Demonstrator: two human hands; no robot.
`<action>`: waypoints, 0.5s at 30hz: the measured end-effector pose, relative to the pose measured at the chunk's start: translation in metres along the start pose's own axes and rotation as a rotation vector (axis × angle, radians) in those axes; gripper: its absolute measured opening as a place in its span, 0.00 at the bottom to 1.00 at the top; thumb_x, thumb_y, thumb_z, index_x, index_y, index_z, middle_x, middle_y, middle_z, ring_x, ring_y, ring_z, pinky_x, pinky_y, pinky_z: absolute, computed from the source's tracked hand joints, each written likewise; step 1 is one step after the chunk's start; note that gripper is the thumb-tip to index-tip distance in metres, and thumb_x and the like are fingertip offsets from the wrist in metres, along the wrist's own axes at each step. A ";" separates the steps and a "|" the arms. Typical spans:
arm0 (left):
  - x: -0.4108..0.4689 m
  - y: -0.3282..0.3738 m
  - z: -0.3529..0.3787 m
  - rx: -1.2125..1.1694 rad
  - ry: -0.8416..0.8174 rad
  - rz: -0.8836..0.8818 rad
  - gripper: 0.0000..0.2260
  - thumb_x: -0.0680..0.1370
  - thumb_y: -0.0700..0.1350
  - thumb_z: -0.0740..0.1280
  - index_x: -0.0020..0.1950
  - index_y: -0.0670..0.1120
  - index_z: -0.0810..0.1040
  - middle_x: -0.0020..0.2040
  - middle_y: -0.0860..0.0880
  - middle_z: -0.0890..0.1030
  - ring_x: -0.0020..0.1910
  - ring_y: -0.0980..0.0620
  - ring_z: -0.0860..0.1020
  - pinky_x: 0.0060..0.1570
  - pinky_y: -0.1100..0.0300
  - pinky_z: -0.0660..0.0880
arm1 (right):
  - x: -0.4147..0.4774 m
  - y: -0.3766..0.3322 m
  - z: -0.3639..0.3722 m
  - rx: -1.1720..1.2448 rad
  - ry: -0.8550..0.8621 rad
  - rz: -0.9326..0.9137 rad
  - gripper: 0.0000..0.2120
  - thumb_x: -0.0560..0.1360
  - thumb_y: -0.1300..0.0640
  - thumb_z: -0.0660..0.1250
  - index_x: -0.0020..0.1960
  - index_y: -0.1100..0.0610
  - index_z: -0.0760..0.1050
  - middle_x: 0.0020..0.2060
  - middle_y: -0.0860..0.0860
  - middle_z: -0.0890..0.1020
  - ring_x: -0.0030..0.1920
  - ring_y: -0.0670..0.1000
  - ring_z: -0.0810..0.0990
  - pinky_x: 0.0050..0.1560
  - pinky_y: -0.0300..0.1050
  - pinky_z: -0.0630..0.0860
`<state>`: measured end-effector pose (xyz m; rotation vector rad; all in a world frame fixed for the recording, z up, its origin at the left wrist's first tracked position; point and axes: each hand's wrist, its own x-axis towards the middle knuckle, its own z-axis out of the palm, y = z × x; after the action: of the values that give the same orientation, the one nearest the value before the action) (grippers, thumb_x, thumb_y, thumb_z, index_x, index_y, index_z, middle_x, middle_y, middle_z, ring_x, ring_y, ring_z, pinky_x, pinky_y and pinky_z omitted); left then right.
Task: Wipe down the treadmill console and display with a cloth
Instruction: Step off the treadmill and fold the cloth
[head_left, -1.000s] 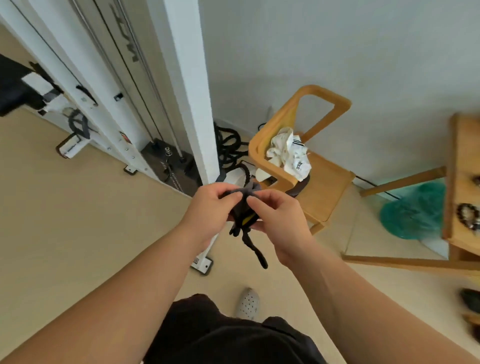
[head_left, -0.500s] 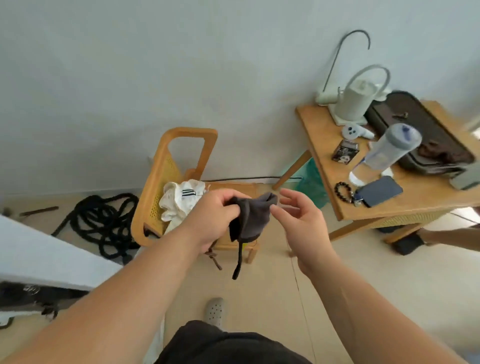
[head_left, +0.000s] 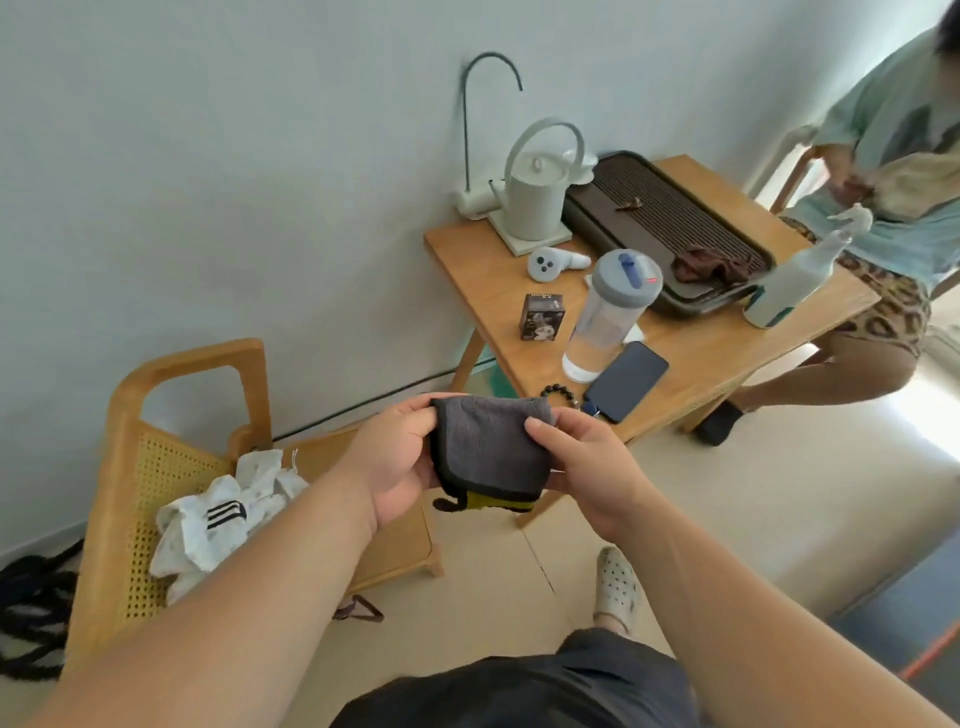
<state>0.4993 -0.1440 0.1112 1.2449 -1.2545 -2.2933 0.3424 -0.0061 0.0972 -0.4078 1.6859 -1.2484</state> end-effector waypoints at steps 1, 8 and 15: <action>0.014 -0.006 0.012 -0.025 0.008 -0.036 0.16 0.85 0.42 0.56 0.63 0.43 0.81 0.59 0.40 0.84 0.59 0.40 0.82 0.51 0.44 0.81 | 0.010 0.001 -0.016 -0.013 0.003 0.010 0.09 0.83 0.51 0.66 0.57 0.53 0.83 0.51 0.49 0.87 0.56 0.52 0.85 0.56 0.55 0.84; 0.095 -0.049 0.132 -0.196 0.142 -0.237 0.18 0.82 0.46 0.57 0.63 0.38 0.79 0.57 0.39 0.83 0.54 0.42 0.81 0.54 0.44 0.80 | 0.083 0.000 -0.161 -0.122 -0.105 0.132 0.09 0.82 0.52 0.68 0.55 0.57 0.82 0.44 0.51 0.87 0.44 0.47 0.85 0.43 0.46 0.83; 0.130 -0.063 0.259 -0.114 0.311 -0.266 0.11 0.84 0.40 0.61 0.63 0.41 0.78 0.56 0.39 0.85 0.54 0.40 0.84 0.48 0.45 0.83 | 0.128 -0.025 -0.286 -0.262 -0.195 0.202 0.06 0.82 0.54 0.69 0.55 0.56 0.81 0.45 0.52 0.86 0.42 0.46 0.84 0.35 0.39 0.79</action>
<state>0.2306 -0.0312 0.0576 1.7317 -0.8854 -2.1882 0.0348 0.0478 0.0589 -0.4861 1.6801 -0.8168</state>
